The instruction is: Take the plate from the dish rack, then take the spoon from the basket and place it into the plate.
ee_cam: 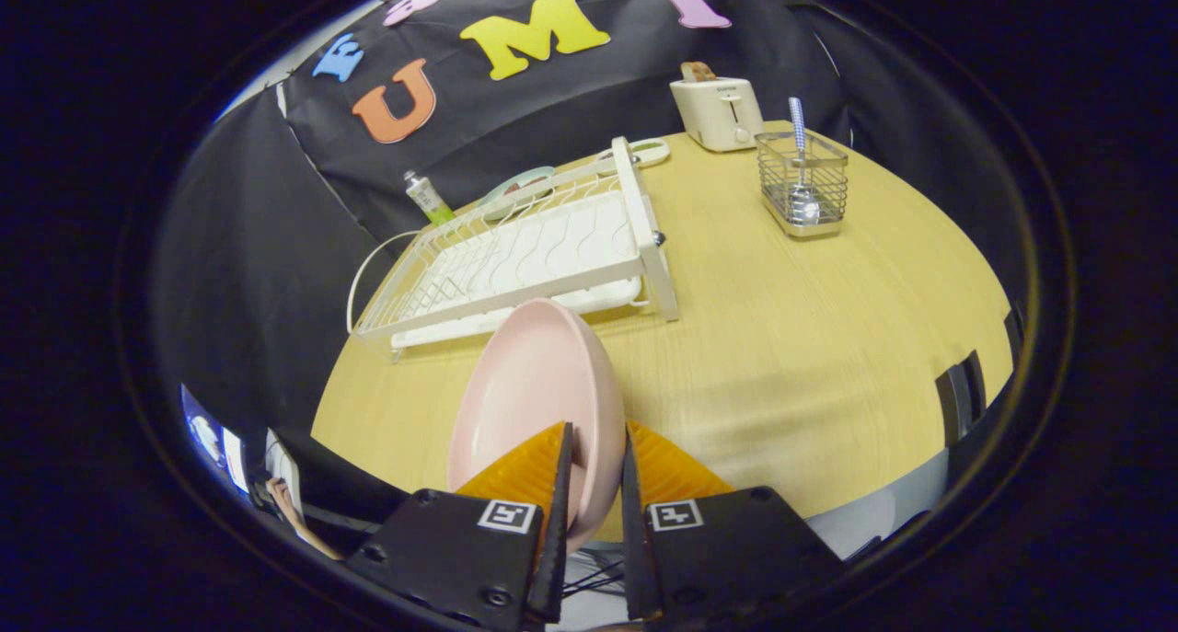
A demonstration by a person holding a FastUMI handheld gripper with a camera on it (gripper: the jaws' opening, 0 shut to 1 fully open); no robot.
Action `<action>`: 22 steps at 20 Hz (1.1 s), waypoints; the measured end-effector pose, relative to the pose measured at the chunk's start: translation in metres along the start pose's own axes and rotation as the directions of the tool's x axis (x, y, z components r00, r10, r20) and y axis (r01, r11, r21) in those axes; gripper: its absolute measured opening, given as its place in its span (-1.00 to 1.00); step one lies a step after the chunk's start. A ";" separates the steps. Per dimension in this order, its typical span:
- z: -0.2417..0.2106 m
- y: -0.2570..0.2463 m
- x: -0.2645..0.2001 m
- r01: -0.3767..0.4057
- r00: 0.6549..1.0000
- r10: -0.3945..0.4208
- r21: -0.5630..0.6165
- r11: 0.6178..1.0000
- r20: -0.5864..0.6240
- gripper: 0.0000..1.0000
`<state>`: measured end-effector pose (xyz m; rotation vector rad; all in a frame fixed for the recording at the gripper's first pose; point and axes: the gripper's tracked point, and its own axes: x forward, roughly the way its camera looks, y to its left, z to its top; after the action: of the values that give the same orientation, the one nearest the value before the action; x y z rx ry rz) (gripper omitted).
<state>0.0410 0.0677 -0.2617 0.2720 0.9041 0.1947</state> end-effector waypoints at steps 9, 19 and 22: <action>0.027 -0.047 0.000 0.080 0.992 -0.080 0.006 0.997 0.101 -0.08; 0.134 -0.100 -0.044 0.133 0.906 -0.099 -0.055 0.990 0.411 0.97; 0.177 -0.131 -0.051 0.211 0.859 -0.157 -0.059 0.976 0.488 1.00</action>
<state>0.1579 -0.0972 -0.1605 0.1180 0.4148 -0.0060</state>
